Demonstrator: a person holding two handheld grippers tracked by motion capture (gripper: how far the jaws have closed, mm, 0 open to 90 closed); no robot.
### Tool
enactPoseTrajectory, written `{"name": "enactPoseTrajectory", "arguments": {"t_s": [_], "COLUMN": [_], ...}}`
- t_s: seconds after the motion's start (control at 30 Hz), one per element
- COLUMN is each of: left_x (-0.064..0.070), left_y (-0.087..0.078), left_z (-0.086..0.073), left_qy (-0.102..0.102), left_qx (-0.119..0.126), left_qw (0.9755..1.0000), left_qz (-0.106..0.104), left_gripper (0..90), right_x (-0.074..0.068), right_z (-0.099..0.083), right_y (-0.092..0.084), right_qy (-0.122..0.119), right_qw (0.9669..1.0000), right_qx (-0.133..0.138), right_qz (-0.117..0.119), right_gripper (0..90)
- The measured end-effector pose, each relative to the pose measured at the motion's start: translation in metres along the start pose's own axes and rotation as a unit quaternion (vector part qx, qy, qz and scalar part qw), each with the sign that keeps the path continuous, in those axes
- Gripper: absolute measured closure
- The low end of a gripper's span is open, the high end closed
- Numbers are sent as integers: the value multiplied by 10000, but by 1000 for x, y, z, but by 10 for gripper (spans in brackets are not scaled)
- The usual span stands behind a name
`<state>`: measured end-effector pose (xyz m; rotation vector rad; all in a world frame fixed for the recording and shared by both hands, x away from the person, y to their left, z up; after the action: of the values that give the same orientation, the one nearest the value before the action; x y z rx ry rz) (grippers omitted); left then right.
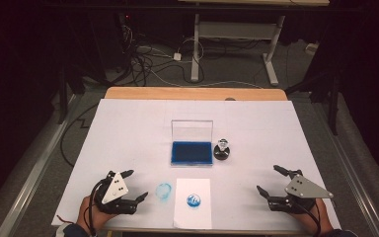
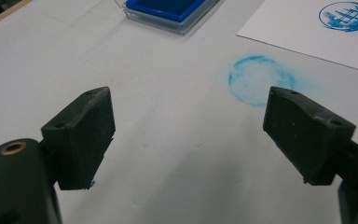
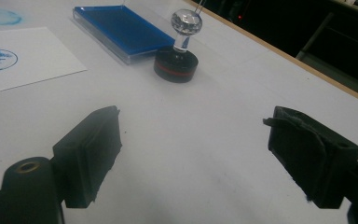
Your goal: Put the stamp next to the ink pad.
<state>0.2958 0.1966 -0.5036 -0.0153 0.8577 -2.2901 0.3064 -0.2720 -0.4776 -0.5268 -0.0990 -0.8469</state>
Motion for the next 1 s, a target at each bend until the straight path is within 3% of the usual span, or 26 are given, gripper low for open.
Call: {"name": "enactPoseTrajectory", "arguments": {"t_s": [0.27,1.0], "left_x": [0,1], "left_y": [-1,6], "left_z": [0,2], "left_qy": [99,96], "left_qx": [31,-56], "left_qw": [9999,9999], "left_qz": [16,-59], "left_gripper": [159,159], "right_x": [-5,-8], "right_z": [6,7], "right_y": [-5,-10], "right_qy": [-83,-110], "right_qw": [9999,9998], "right_qx": [91,141], "right_qz": [-50,-14], "right_gripper": [166,166]}}
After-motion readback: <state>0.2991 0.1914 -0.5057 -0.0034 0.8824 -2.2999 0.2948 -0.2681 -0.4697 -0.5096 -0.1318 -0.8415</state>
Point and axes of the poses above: each handheld gripper's, and its own axes: y roughly forward along the jaws, z roughly out of its top, x roughly to its right, the point moved 4 cm from there along y, roughly forward along the jaws
